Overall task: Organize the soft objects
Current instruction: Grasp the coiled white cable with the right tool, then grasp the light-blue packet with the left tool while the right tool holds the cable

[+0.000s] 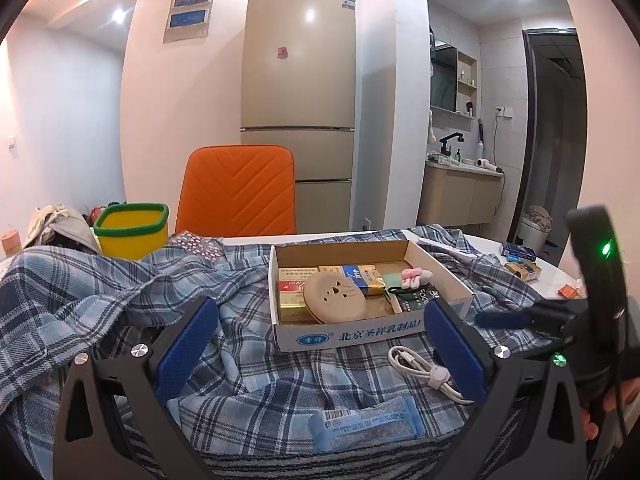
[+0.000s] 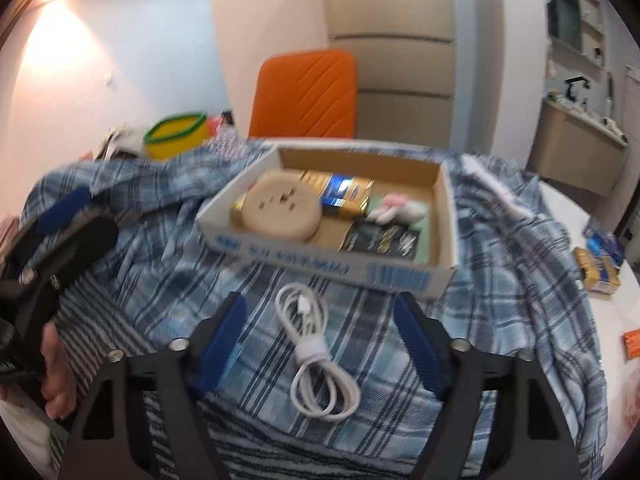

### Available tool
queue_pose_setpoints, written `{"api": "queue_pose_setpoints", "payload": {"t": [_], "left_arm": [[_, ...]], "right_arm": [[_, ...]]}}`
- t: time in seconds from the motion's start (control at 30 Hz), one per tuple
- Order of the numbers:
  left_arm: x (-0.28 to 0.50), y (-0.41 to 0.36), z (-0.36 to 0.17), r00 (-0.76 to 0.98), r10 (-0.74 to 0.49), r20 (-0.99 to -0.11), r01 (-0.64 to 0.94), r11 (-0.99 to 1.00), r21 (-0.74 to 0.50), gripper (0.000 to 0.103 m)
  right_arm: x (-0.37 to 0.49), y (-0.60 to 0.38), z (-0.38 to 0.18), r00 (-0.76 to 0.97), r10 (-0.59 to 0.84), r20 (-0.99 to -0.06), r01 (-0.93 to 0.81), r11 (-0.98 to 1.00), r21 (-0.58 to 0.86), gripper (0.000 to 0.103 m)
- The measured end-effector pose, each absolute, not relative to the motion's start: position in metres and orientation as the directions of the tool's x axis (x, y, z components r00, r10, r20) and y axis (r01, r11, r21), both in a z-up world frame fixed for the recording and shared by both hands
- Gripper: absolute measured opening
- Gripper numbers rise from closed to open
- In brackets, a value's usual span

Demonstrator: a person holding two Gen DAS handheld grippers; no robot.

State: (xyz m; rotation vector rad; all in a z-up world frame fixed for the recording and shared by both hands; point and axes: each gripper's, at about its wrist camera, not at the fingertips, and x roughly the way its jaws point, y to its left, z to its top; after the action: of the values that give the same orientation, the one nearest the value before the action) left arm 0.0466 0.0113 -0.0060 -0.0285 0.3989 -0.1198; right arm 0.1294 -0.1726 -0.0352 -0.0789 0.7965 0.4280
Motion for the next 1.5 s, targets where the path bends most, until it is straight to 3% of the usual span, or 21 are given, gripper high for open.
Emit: {"api": "queue_pose_setpoints", "payload": {"t": [0.03, 0.23, 0.47, 0.7, 0.97, 1.5], "left_arm": [[0.047, 0.013, -0.006, 0.913, -0.124, -0.39, 0.109, 0.992, -0.059, 0.103], [0.052, 0.016, -0.01, 0.901, -0.126, -0.415, 0.101, 0.991, -0.082, 0.103], [0.054, 0.013, -0.012, 0.892, -0.133, -0.433, 0.113, 0.991, -0.072, 0.103], [0.059, 0.014, -0.016, 0.864, -0.15, -0.48, 0.121, 0.988, -0.091, 0.103], [0.074, 0.004, -0.034, 0.726, -0.259, -0.637, 0.203, 0.966, -0.162, 0.103], [0.097, -0.027, -0.084, 0.48, -0.237, -0.845, 0.283, 0.953, -0.107, 0.103]], "right_arm": [[0.131, -0.17, -0.039, 0.604, 0.338, -0.721, -0.406, 0.91, 0.086, 0.066], [0.139, -0.159, -0.058, 0.526, 0.311, -0.792, -0.426, 0.902, 0.072, 0.05], [0.144, -0.155, -0.072, 0.474, 0.289, -0.832, -0.434, 0.898, 0.065, 0.044], [0.15, -0.153, -0.08, 0.439, 0.281, -0.853, -0.432, 0.899, 0.074, 0.024], [0.137, -0.163, -0.058, 0.535, 0.332, -0.777, -0.429, 0.899, 0.089, 0.023], [0.129, -0.18, -0.036, 0.648, 0.301, -0.699, -0.352, 0.933, 0.076, 0.023]]}}
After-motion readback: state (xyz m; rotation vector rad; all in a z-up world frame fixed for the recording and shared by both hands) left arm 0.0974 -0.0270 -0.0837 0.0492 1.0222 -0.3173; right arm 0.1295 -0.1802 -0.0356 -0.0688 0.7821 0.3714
